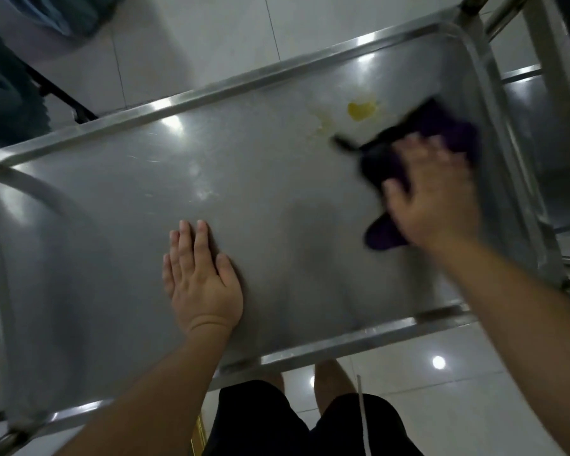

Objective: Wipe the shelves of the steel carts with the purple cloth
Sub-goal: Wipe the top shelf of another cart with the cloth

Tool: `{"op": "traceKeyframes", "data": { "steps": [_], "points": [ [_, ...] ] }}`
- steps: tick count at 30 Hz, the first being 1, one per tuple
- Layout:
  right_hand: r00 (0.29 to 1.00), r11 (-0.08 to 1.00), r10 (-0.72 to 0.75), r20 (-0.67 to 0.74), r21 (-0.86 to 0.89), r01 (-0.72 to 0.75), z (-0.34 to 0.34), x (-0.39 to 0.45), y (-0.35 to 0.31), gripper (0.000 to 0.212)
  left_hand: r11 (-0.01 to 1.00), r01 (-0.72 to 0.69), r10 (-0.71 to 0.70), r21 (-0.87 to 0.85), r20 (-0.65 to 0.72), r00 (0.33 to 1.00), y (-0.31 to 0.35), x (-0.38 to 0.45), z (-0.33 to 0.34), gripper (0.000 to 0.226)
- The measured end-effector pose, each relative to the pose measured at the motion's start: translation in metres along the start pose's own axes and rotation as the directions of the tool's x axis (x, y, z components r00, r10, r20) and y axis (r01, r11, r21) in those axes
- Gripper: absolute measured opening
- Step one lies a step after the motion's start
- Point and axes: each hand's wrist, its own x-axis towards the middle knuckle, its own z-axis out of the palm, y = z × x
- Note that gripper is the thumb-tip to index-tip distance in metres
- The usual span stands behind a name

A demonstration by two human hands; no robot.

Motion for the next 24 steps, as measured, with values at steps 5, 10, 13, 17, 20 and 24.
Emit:
{"op": "traceKeyframes", "data": {
  "steps": [5,10,13,17,20,24],
  "points": [
    [0.787,0.791,0.611,-0.085,0.069,-0.608,-0.004,0.023,-0.001,0.071,1.000,0.018,-0.018,0.015,0.011,1.000,0.000,-0.001,0.000,0.067],
    [0.897,0.896,0.440,-0.047,0.088,-0.435,0.022,0.005,-0.145,0.072,1.000,0.012,-0.013,0.017,0.024,1.000,0.000,-0.001,0.001,0.067],
    [0.998,0.998,0.016,0.065,0.060,-0.020,0.039,-0.013,-0.222,0.072,1.000,0.017,-0.018,0.018,0.026,1.000,-0.001,-0.002,0.002,0.067],
    [0.827,0.845,-0.534,0.175,0.065,0.531,0.042,0.016,-0.213,0.069,1.000,0.015,-0.015,0.011,0.029,0.999,-0.001,-0.002,0.004,0.067],
    [0.839,0.853,-0.521,0.155,0.083,0.514,0.030,0.053,-0.160,0.070,1.000,0.020,-0.020,0.004,0.025,0.999,-0.003,-0.002,0.003,0.067],
    [0.998,0.999,-0.033,0.051,0.016,0.032,0.001,0.097,-0.047,0.072,1.000,0.015,-0.015,0.003,0.040,0.999,-0.004,-0.002,0.002,0.068]
  ]
}}
